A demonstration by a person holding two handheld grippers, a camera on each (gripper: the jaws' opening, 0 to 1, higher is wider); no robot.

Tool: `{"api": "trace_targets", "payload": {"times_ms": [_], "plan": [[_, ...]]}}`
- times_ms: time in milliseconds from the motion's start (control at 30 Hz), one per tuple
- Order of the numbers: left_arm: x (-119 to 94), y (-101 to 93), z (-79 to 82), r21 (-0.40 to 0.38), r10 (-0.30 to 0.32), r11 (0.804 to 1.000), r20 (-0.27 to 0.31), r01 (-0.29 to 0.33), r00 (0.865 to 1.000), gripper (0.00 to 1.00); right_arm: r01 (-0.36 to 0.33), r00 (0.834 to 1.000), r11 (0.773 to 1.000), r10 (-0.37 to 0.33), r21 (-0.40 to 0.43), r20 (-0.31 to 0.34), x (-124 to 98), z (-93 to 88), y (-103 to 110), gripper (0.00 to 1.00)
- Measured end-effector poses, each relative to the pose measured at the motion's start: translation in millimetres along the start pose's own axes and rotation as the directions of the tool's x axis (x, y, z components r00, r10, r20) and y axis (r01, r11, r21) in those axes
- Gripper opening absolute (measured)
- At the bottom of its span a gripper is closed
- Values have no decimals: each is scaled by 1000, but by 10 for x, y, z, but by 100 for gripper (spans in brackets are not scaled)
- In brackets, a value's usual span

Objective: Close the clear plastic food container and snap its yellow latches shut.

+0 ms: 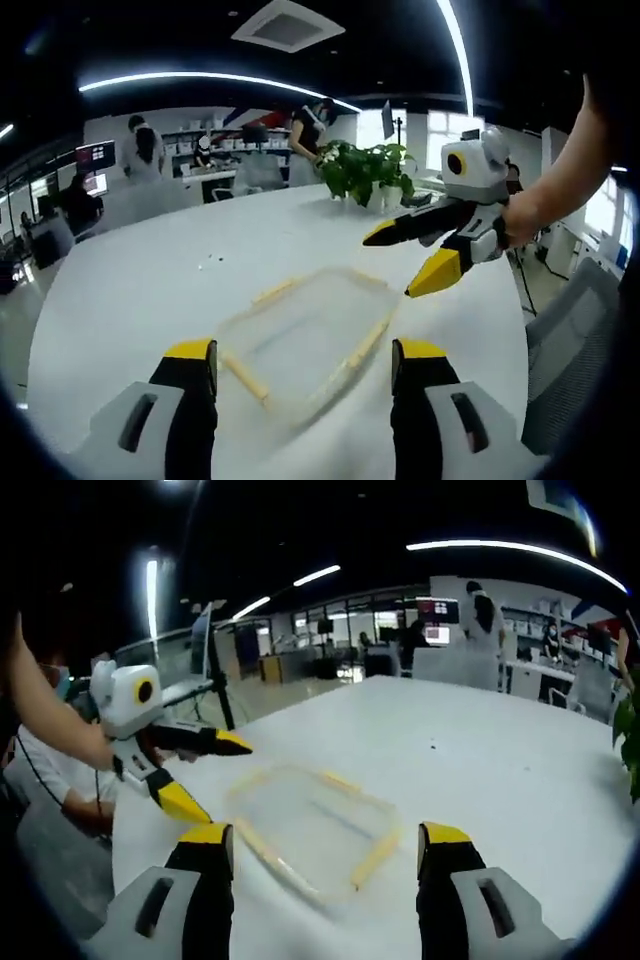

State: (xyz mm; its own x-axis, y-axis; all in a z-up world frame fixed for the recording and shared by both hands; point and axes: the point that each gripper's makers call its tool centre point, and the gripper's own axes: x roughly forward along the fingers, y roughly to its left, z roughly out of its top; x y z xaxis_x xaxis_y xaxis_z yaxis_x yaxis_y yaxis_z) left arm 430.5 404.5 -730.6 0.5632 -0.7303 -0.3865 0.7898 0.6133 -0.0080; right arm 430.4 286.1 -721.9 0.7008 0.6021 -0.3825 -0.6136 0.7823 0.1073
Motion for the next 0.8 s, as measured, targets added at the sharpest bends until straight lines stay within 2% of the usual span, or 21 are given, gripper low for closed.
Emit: {"api": "trace_targets", "payload": {"times_ms": [300, 800], "plan": [[-190, 10, -139, -51, 36, 998, -1, -36, 999, 71, 38, 999, 999, -39, 32, 9, -229, -59, -23, 75], [-414, -34, -191, -100, 72, 993, 16, -70, 997, 70, 89, 995, 994, -91, 69, 38, -570, -67, 1, 74]]}}
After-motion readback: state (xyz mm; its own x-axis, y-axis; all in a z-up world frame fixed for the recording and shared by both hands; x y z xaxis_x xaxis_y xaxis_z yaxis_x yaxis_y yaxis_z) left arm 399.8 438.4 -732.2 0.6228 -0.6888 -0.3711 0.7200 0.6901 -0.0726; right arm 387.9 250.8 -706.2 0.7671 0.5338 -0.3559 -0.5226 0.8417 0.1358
